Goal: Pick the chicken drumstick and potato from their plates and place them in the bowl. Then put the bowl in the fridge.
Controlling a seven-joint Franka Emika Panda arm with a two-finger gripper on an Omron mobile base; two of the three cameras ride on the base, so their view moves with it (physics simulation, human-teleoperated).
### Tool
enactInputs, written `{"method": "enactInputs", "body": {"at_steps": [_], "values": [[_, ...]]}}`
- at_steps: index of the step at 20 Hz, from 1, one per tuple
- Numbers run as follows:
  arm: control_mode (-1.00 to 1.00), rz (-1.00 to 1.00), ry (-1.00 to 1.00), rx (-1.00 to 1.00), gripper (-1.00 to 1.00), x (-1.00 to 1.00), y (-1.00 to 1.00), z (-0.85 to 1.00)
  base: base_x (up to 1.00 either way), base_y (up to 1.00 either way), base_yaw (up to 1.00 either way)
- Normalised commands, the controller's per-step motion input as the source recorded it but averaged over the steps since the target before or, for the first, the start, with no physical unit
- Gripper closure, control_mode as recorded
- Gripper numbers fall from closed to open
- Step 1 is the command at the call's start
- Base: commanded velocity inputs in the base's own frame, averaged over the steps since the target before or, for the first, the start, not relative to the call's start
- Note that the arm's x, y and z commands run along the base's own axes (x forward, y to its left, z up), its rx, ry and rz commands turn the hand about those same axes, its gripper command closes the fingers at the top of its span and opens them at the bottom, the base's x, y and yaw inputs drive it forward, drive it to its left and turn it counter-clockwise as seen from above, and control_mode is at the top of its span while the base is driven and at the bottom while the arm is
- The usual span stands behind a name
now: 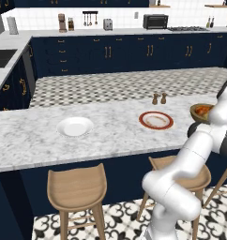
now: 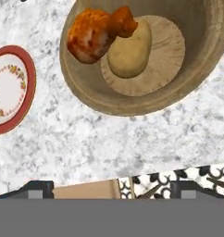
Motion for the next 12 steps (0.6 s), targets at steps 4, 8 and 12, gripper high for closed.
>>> {"method": "enactInputs", "body": {"at_steps": [4, 8, 12], "values": [[-1.00, -0.81, 0.00, -0.17, -1.00, -0.01, 0.32, -0.62, 0.00, 0.00, 0.00], [-1.00, -0.70, 0.00, -0.29, -1.00, 0.00, 0.28, -0.75, 0.00, 0.00, 0.00], [-1.00, -0.51, 0.01, -0.21, -1.00, -0.08, 0.39, -0.69, 0.00, 0.00, 0.00]]}}
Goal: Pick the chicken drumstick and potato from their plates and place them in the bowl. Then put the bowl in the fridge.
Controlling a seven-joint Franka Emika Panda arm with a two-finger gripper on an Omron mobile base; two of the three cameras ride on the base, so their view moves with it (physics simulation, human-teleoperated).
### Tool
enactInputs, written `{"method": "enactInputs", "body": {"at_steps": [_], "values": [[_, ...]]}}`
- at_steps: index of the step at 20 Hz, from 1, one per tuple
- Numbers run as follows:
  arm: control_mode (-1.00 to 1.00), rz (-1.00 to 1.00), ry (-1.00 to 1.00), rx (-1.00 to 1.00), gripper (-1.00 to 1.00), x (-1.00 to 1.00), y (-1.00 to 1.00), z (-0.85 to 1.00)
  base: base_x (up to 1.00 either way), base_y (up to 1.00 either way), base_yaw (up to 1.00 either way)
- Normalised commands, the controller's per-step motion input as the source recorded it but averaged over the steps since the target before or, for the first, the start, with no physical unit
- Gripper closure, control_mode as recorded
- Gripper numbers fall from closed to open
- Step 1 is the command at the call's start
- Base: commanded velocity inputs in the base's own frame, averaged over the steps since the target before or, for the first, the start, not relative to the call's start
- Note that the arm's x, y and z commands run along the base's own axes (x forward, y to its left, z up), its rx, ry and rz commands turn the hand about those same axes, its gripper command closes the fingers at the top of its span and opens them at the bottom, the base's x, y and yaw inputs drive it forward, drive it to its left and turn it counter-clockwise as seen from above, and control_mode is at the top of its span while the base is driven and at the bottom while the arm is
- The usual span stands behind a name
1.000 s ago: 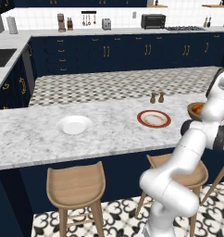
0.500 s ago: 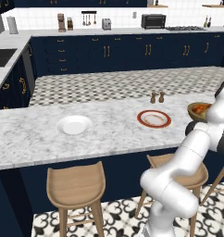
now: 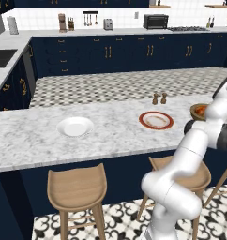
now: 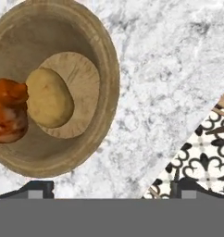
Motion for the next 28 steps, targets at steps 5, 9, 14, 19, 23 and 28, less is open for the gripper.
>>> {"method": "enactInputs", "body": {"at_steps": [5, 9, 14, 19, 23, 28], "values": [[-1.00, -0.24, 0.06, -0.02, -1.00, 0.10, 0.21, -0.28, 0.00, 0.00, 0.00], [-1.00, -0.14, 0.11, 0.00, -1.00, 0.38, -0.01, 0.00, 0.00, 0.00, 0.00], [-1.00, -0.17, 0.14, 0.02, -1.00, 0.25, -0.01, -0.36, 0.00, 0.00, 0.00], [-1.00, -0.15, 0.07, 0.09, -1.00, 0.41, -0.27, -0.06, 0.00, 0.00, 0.00], [-1.00, -0.16, 0.10, 0.09, -1.00, 0.42, -0.47, -0.01, 0.00, 0.00, 0.00], [-1.00, -0.16, 0.07, 0.09, -1.00, 0.44, -0.37, -0.05, 0.00, 0.00, 0.00]]}}
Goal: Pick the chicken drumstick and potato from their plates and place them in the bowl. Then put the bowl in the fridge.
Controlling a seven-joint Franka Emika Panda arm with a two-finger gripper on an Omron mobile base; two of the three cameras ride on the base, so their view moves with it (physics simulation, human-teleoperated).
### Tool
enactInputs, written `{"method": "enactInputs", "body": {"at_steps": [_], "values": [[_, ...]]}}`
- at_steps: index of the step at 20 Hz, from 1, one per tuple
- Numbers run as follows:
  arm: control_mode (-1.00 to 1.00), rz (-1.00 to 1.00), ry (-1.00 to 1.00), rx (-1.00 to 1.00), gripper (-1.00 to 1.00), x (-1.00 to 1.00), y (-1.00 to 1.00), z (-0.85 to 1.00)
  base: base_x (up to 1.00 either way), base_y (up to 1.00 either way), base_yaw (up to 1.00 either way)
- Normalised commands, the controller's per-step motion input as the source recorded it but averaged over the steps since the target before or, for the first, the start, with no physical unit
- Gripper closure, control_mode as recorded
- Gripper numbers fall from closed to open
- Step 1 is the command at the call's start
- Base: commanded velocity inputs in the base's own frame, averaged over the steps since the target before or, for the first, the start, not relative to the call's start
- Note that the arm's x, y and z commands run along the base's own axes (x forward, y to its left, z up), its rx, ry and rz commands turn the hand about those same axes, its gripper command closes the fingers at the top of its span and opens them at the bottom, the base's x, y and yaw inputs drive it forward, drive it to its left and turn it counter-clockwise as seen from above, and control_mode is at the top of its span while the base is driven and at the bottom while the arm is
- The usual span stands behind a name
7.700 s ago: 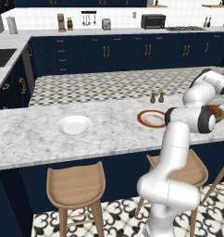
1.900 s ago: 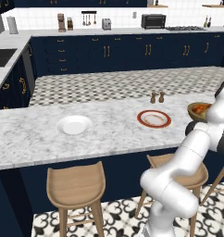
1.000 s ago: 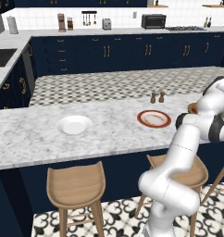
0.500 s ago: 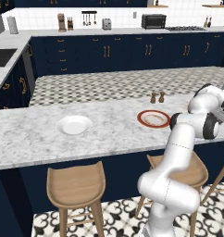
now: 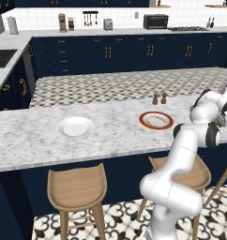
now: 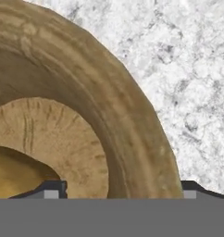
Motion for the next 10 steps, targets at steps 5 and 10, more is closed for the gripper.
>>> {"method": "enactInputs", "body": {"at_steps": [5, 10], "values": [[-1.00, -0.15, 0.04, 0.12, -1.00, 0.01, -0.06, -0.01, 0.00, 0.00, 0.00], [-1.00, -0.15, 0.01, 0.07, 1.00, -0.07, 0.02, -0.14, 0.00, 0.00, 0.00]]}}
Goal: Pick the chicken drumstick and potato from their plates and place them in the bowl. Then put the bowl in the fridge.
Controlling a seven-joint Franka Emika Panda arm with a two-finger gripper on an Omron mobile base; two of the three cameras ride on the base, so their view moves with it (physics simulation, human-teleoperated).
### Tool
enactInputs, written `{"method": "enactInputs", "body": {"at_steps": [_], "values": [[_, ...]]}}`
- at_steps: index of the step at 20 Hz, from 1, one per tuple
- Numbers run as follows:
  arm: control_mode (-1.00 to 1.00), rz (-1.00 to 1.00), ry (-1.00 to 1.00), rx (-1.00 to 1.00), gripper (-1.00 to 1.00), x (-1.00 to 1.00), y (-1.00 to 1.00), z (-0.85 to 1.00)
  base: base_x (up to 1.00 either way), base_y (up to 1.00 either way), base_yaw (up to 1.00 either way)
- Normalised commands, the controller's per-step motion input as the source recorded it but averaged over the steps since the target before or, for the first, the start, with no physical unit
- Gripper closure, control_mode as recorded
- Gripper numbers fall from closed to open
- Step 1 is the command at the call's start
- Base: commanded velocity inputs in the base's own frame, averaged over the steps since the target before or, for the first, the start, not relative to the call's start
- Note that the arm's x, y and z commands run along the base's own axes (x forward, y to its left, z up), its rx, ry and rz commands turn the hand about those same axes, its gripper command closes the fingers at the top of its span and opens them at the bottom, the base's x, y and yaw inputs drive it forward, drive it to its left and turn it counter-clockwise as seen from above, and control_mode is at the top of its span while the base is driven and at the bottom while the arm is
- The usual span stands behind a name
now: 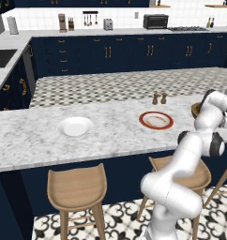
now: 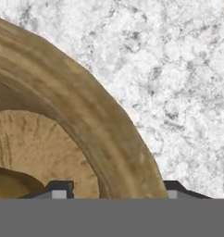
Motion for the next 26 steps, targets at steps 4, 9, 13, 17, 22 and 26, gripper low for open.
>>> {"method": "enactInputs", "body": {"at_steps": [4, 9, 13, 17, 22, 26], "values": [[-1.00, -0.12, 0.00, 0.01, 1.00, -0.33, 0.03, 0.00, 0.00, 0.00, 0.00], [-1.00, -0.05, 0.00, 0.03, 1.00, -0.36, 0.33, 0.13, 0.00, 0.00, 0.00], [-1.00, 0.02, -0.02, 0.04, 1.00, -0.73, 0.77, 0.54, 0.00, 0.00, 0.00], [-1.00, 0.09, -0.15, 0.00, 1.00, -1.00, 0.70, 0.32, 0.00, 0.00, 0.00], [-1.00, 0.09, -0.33, -0.01, 1.00, -1.00, 1.00, 0.00, 0.00, 0.00, 0.00], [-1.00, 0.13, -0.36, -0.12, 1.00, -1.00, 1.00, 0.03, 0.00, 0.00, 0.00]]}}
